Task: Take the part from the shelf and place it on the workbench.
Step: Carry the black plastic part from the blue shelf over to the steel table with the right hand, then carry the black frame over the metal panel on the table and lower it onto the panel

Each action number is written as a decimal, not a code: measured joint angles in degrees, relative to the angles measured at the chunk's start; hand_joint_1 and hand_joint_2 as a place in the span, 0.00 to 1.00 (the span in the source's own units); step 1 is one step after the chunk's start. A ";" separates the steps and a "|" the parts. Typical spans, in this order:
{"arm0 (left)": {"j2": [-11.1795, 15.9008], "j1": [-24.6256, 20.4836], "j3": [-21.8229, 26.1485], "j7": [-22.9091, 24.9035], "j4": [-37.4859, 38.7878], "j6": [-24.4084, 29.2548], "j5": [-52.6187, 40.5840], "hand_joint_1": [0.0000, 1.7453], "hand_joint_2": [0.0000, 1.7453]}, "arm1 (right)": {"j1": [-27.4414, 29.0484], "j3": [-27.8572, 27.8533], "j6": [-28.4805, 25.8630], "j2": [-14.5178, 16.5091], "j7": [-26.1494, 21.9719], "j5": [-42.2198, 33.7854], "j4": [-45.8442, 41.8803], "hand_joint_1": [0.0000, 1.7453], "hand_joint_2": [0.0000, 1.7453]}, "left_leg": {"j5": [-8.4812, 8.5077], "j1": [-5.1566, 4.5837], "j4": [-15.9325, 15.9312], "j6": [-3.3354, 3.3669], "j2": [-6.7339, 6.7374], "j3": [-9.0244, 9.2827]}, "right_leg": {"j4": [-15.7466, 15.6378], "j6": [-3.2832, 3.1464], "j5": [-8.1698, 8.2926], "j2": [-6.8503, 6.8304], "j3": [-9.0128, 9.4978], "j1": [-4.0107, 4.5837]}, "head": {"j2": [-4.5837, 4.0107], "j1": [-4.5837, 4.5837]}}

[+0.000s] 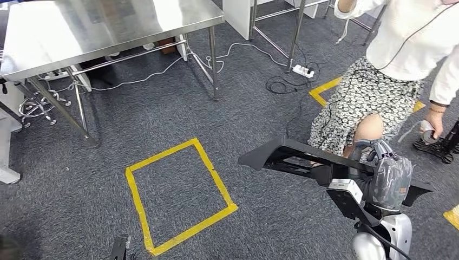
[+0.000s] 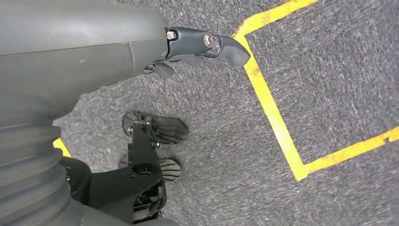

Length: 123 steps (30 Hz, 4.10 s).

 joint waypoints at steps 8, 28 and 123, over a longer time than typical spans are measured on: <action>0.18 0.28 0.00 0.13 0.01 0.12 -0.05 0.00 1.00 | -0.02 -0.09 0.00 0.35 -0.35 -2.81 -0.10 1.00 1.00 | -5.76 0.82 11.36 -2.08 5.26 -5.60 | -0.78 -3.07 -0.47 -1.14 1.49 0.40 | 0.00 -0.55; -0.03 0.16 -0.01 0.14 -0.02 0.14 -0.07 0.00 1.00 | -0.18 -1.36 -0.33 0.56 -1.49 -5.02 -0.21 1.00 1.00 | 1.02 0.02 -2.09 1.06 4.81 0.88 | 8.97 -0.55 -3.35 -2.02 -4.93 0.85 | 0.00 -0.10; -0.33 0.33 0.07 0.52 0.07 0.75 1.23 0.00 1.00 | -3.82 -2.02 0.57 0.89 -1.40 -1.36 3.18 1.00 1.00 | 0.46 -0.12 -1.08 0.14 2.91 0.63 | -0.29 -0.65 0.23 -1.33 0.15 0.68 | 0.00 -0.21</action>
